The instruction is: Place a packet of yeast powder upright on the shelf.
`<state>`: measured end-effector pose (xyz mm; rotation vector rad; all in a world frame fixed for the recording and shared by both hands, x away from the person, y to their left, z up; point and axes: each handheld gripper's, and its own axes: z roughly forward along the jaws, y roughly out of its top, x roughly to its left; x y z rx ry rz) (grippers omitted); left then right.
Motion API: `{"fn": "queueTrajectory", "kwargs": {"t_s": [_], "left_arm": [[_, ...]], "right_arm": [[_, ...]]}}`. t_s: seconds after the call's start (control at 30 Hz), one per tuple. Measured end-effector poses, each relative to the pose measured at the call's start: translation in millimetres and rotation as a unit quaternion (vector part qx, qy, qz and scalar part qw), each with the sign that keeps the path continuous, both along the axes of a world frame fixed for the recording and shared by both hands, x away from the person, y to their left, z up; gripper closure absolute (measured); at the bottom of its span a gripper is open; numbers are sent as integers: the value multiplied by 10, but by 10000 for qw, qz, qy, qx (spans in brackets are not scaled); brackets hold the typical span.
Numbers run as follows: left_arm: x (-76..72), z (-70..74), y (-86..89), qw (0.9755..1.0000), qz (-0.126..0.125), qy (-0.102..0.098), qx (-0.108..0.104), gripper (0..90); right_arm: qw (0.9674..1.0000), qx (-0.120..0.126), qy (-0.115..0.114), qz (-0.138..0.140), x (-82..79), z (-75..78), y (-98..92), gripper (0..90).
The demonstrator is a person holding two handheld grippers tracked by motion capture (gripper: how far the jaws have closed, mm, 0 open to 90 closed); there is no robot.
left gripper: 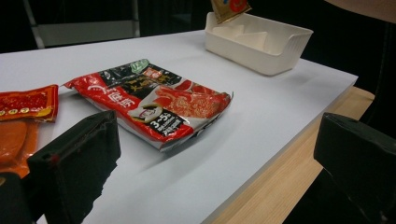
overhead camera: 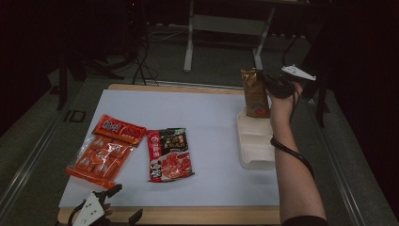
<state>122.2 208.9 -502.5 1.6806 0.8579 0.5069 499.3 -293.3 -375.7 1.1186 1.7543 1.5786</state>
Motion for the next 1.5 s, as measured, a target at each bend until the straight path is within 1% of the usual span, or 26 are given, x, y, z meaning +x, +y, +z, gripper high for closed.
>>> {"fn": "queueTrajectory", "kwargs": {"t_s": [0.07, 0.1, 0.17, 0.2, 0.23, 0.27, 0.33, 0.37, 0.4, 0.43, 0.47, 0.5, 0.53, 0.57, 0.6, 0.67, 0.7, 0.77, 0.83, 0.93, 1.1, 1.13, 1.23, 1.33, 1.37, 1.5], "left_arm": [[-6, 0, 4, 10000, 7, 5, 0, 12], [-9, 0, 6, 10000, 9, 3, 12, 12], [-11, -2, 8, 10000, 15, 4, 9, 12], [-10, -2, 8, 10000, 13, 10, 2, 12], [-10, -2, 8, 10000, 13, 10, 2, 12], [-8, -1, 6, 10000, 11, 10, 5, 12], [-5, -2, 1, 10000, -2, 9, -5, 12], [-2, -2, -2, 10000, -9, 2, 0, 12], [1, -2, -4, 10000, -15, 1, 2, 12], [5, -2, -6, 10000, -23, 10, 3, 12], [9, -2, -7, 10000, -28, 14, 10, 12], [11, -3, -10, 10000, -38, 9, 19, 12], [12, -3, -12, 10000, -42, 8, 21, 12], [14, -3, -14, 10000, -48, 8, 16, 12], [16, -2, -15, 10000, -50, 2, 13, 11], [21, 1, -16, 10000, -58, 0, 7, 12], [24, 1, -18, 10000, -57, -1, 1, 12], [28, 3, -23, 10000, -69, -3, 10, 12], [31, 5, -30, 10000, -85, -9, 11, 12], [39, 6, -34, 9999, -98, -16, 15, 12], [55, 10, -48, 9999, -132, -22, 36, 12], [55, 11, -52, 9999, -142, -29, 48, 12], [59, 11, -59, 9999, -146, -36, 67, 12], [68, 15, -67, 9998, -190, -48, 65, 12], [69, 17, -74, 9997, -203, -74, 88, 12], [60, 26, -114, 9993, -299, -150, 189, 12]], "right_arm": [[10000, -37, -40, 27, 18, -31, 11, 878], [10000, 31, -28, 81, 27, -51, 15, 876], [9999, -51, -45, 115, 40, -83, 28, 875], [9998, -39, -54, 184, 46, -100, 35, 871], [9998, -39, -54, 184, 46, -100, 35, 871], [9997, 36, 23, 223, 55, -118, 39, 871], [9997, 6, 128, 220, 57, -161, 38, 871], [9996, 81, 155, 239, 56, -174, 29, 870], [9994, 99, 207, 248, 54, -181, 18, 870], [9994, 37, 206, 258, 49, -185, 10, 869], [9991, 81, 270, 304, 50, -192, 1, 864], [9989, 58, 378, 278, 50, -196, -7, 864], [9989, -43, 381, 276, 44, -201, -14, 863], [9985, -24, 440, 327, 43, -210, -23, 862], [9983, -29, 514, 283, 39, -217, -32, 862], [9981, -49, 521, 320, 28, -236, -48, 862], [9977, -42, 612, 283, 26, -246, -54, 862], [9974, -77, 671, 263, 15, -271, -63, 861], [9965, -107, 815, 174, 7, -302, -77, 861], [9954, -125, 943, 81, -14, -344, -119, 860], [9909, -54, 1339, -89, -43, -399, -219, 845], [9910, -79, 1327, -175, -62, -401, -242, 845], [9904, -309, 1306, -329, -107, -400, -294, 846], [9903, -294, 1318, -328, -148, -404, -355, 845], [9903, -340, 1298, -362, -163, -404, -375, 843], [9902, -394, 1290, -357, -207, -414, -457, 796]]}}
